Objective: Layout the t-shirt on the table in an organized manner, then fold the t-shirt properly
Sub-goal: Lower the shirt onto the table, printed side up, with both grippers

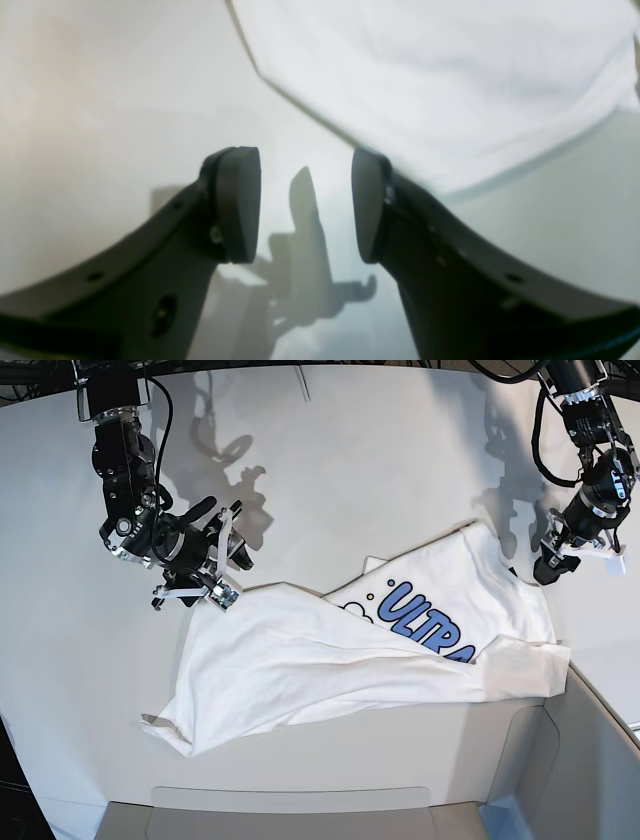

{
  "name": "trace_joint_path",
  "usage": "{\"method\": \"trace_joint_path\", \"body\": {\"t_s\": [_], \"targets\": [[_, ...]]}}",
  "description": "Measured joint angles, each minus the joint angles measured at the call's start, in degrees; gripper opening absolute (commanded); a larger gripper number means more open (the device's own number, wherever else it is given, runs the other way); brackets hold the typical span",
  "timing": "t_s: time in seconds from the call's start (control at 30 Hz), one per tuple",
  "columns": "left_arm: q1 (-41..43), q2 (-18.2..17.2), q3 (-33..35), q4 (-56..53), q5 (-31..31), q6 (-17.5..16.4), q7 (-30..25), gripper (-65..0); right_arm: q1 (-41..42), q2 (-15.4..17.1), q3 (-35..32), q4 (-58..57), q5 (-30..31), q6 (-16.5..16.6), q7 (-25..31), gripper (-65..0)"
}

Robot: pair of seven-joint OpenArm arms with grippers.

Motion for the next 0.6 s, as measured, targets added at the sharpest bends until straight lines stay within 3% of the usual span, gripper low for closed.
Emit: {"method": "trace_joint_path", "body": {"t_s": [0.17, 0.27, 0.37, 0.6], "targets": [[-0.46, 0.83, -0.46, 0.04, -0.02, -0.02, 2.73, -34.7, 3.34, -0.2, 0.0, -4.11, -0.52, 0.35, 0.2, -35.7], [-0.52, 1.05, -0.44, 0.07, -0.04, 0.0, 3.08, -34.7, 7.06, -0.42, -0.61, -6.95, -5.66, 0.35, 0.13, -35.7], [-0.39, 2.1, -0.55, 0.07, 0.0, -0.02, 2.95, -34.7, 11.52, -1.68, -5.49, -12.87, -12.94, 0.35, -0.26, -35.7], [-0.52, 2.89, -0.46, 3.32, -0.02, -0.02, 2.8, -34.7, 12.2, -4.09, -9.88, -16.35, -17.35, 0.98, 0.35, -35.7]]}}
